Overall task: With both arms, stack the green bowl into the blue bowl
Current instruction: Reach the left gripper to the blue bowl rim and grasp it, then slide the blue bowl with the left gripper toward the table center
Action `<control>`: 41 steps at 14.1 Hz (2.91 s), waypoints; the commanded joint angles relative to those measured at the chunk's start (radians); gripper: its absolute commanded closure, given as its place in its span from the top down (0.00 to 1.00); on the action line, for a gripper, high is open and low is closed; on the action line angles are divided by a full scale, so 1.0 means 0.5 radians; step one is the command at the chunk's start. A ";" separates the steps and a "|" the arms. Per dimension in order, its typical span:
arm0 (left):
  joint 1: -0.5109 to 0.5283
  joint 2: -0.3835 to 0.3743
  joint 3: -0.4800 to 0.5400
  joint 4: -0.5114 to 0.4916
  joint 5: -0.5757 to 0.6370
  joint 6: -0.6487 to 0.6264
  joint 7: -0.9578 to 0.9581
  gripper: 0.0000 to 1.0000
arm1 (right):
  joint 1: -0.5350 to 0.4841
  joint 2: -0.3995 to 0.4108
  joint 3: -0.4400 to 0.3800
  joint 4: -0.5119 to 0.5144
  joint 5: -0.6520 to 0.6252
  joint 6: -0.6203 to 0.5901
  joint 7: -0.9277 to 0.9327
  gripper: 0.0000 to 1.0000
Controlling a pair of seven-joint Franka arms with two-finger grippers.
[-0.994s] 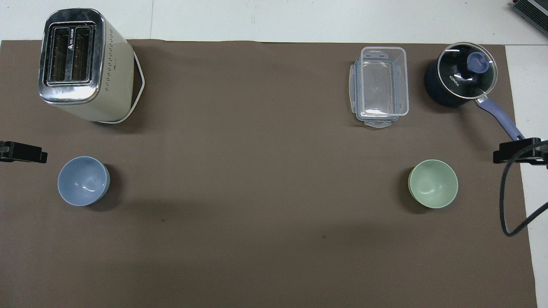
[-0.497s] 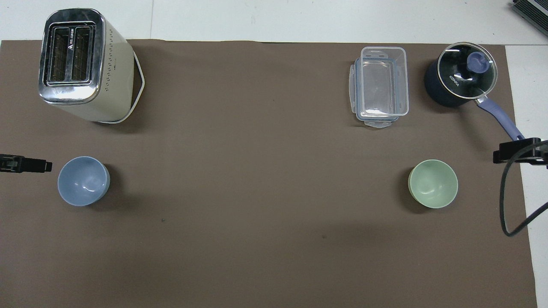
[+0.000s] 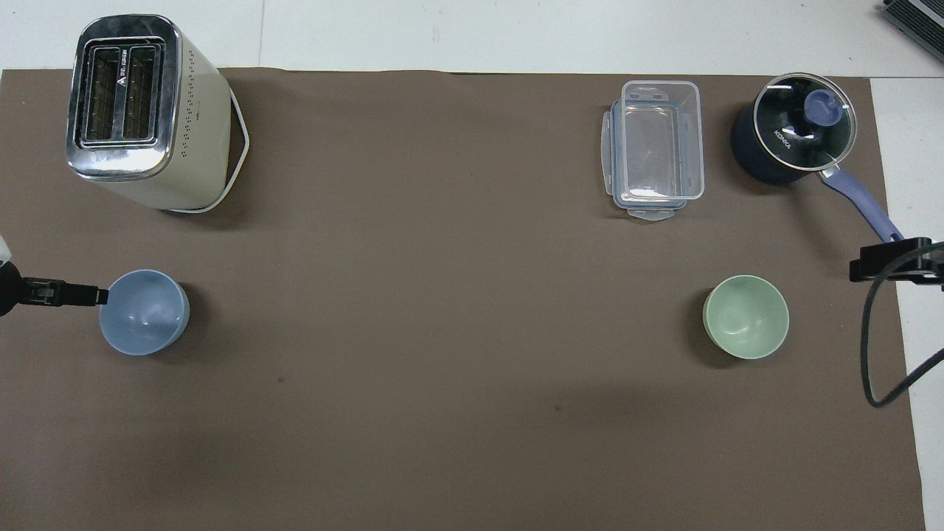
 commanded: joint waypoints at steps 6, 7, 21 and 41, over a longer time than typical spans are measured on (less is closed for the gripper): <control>0.081 0.169 -0.019 -0.041 -0.211 0.137 0.193 1.00 | -0.028 -0.011 0.015 -0.004 0.003 -0.011 -0.045 1.00; 0.081 0.184 -0.022 -0.060 -0.227 0.152 0.194 1.00 | -0.028 -0.011 0.015 -0.004 0.003 -0.011 -0.045 1.00; 0.075 0.194 -0.019 -0.155 -0.303 0.266 0.200 0.00 | -0.028 -0.011 0.015 -0.004 0.003 -0.011 -0.042 1.00; -0.716 -0.147 -0.022 -0.492 -0.273 0.554 -0.511 0.00 | -0.028 -0.011 0.015 -0.004 0.003 -0.011 -0.042 1.00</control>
